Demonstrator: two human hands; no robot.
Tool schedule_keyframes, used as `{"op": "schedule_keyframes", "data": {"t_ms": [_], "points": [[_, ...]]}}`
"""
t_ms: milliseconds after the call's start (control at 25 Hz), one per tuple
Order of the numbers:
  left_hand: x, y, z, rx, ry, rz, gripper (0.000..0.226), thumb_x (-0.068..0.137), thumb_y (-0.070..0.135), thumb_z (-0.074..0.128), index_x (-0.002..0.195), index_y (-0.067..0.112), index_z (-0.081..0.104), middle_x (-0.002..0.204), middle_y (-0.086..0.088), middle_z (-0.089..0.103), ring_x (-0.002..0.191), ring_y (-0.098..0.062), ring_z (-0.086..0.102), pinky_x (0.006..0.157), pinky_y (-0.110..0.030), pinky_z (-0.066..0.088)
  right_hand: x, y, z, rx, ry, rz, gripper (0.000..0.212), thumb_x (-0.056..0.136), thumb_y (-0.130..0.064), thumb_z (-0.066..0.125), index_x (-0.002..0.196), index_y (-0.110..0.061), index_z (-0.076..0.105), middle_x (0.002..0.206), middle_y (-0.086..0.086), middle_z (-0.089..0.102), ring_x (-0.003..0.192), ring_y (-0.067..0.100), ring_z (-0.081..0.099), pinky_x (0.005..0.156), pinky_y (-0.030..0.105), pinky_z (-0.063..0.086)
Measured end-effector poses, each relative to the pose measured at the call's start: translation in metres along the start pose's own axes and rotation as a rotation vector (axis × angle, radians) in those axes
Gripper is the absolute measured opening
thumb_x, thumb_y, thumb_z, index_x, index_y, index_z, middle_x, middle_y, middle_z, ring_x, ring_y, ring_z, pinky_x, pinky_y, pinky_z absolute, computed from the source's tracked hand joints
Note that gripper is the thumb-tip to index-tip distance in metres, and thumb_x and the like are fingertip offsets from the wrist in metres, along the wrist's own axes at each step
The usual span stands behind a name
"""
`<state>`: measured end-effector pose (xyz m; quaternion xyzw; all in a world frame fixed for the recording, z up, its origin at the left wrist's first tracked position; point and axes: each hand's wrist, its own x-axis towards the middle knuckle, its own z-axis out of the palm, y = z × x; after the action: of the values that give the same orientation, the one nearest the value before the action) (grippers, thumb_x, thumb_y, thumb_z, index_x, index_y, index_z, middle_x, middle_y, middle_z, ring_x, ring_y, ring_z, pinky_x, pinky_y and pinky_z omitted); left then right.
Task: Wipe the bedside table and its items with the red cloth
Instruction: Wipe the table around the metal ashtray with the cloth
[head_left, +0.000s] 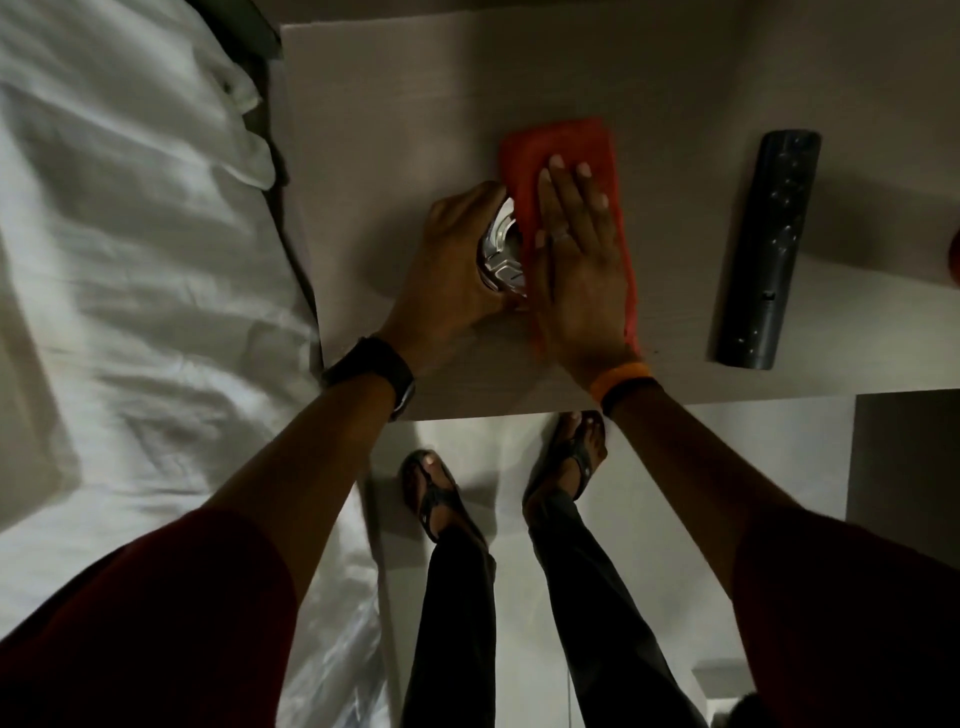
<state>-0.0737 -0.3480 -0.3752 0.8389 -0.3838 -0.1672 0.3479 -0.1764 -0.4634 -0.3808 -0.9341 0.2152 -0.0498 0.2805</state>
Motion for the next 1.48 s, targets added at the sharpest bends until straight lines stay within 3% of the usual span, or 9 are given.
{"op": "schedule_keyframes", "data": {"t_ms": [160,280,440,600,760,920,1160,1280,1480], "points": [[-0.005,-0.001,0.000,0.026,0.007,-0.069,0.067,0.077,0.048,0.079,0.129,0.010,0.060,0.128,-0.005,0.067,0.118,-0.022,0.062,0.105,-0.025,0.037,-0.042,-0.001,-0.001,0.049,0.007,0.016,0.050,0.107,-0.023,0.031,0.154,-0.003,0.030,0.164,0.017,0.027,0.155,0.036,0.018,0.131,0.045,0.011],[-0.023,0.014,0.013,0.067,0.085,-0.344,0.086,0.070,0.048,0.085,0.138,0.006,0.053,0.138,-0.011,0.058,0.130,-0.029,0.052,0.115,-0.028,0.031,-0.089,0.006,-0.003,0.018,-0.076,0.023,0.051,0.106,-0.022,0.033,0.154,-0.004,0.028,0.165,0.013,0.025,0.156,0.031,0.018,0.131,0.046,0.010],[-0.060,0.047,0.023,0.276,0.170,-0.668,0.107,0.051,0.080,0.062,0.132,0.011,0.051,0.130,-0.009,0.057,0.123,-0.030,0.054,0.101,-0.042,0.042,-0.080,0.023,0.004,0.006,-0.010,0.030,0.054,0.106,-0.030,0.030,0.155,-0.007,0.028,0.165,0.010,0.029,0.156,0.024,0.021,0.131,0.040,0.008],[-0.078,0.034,0.002,0.199,-0.087,-0.565,0.127,0.051,0.072,0.080,0.151,0.012,0.030,0.155,-0.011,0.040,0.141,-0.033,0.041,0.109,-0.049,0.041,-0.077,0.030,0.002,-0.051,-0.075,-0.036,0.071,0.102,-0.051,0.035,0.157,-0.009,0.023,0.167,0.008,0.022,0.158,0.024,0.015,0.131,0.043,0.008],[-0.068,0.013,-0.024,0.250,-0.326,-0.238,0.116,0.067,0.040,0.088,0.159,0.020,0.021,0.167,-0.005,0.022,0.148,-0.032,0.035,0.115,-0.050,0.043,-0.069,0.030,-0.002,-0.046,-0.022,-0.037,0.052,0.104,-0.027,0.040,0.154,-0.011,0.033,0.163,0.009,0.035,0.154,0.023,0.025,0.130,0.042,0.013],[-0.055,0.007,-0.020,0.123,-0.218,-0.183,0.099,0.076,0.039,0.084,0.155,0.014,0.031,0.166,-0.005,0.026,0.146,-0.023,0.042,0.116,-0.038,0.045,-0.069,0.014,-0.012,0.368,0.062,0.185,0.055,0.100,-0.027,0.040,0.154,-0.021,0.033,0.160,0.002,0.039,0.150,0.015,0.034,0.126,0.045,0.029],[-0.044,0.021,0.014,0.027,0.028,-0.233,0.078,0.083,0.035,0.081,0.147,0.010,0.044,0.151,-0.008,0.051,0.115,-0.021,0.068,0.096,-0.022,0.053,-0.050,-0.014,0.002,-0.058,-0.054,0.048,0.057,0.106,-0.031,0.026,0.157,-0.008,0.019,0.168,0.014,0.017,0.158,0.031,0.012,0.130,0.052,0.012],[-0.044,0.022,0.015,-0.007,0.030,-0.251,0.090,0.075,0.044,0.086,0.148,0.010,0.044,0.152,-0.008,0.050,0.124,-0.019,0.063,0.102,-0.024,0.053,-0.021,-0.002,0.000,0.005,0.007,0.109,0.053,0.107,-0.025,0.028,0.157,-0.008,0.022,0.167,0.013,0.021,0.157,0.029,0.015,0.131,0.048,0.011],[-0.050,0.033,0.019,-0.031,0.028,-0.301,0.090,0.077,0.037,0.086,0.148,0.006,0.040,0.152,-0.013,0.045,0.127,-0.025,0.060,0.103,-0.026,0.052,-0.105,-0.006,-0.009,0.000,-0.103,0.008,0.052,0.107,-0.026,0.030,0.156,-0.008,0.025,0.167,0.013,0.022,0.157,0.031,0.014,0.131,0.049,0.011]]}}
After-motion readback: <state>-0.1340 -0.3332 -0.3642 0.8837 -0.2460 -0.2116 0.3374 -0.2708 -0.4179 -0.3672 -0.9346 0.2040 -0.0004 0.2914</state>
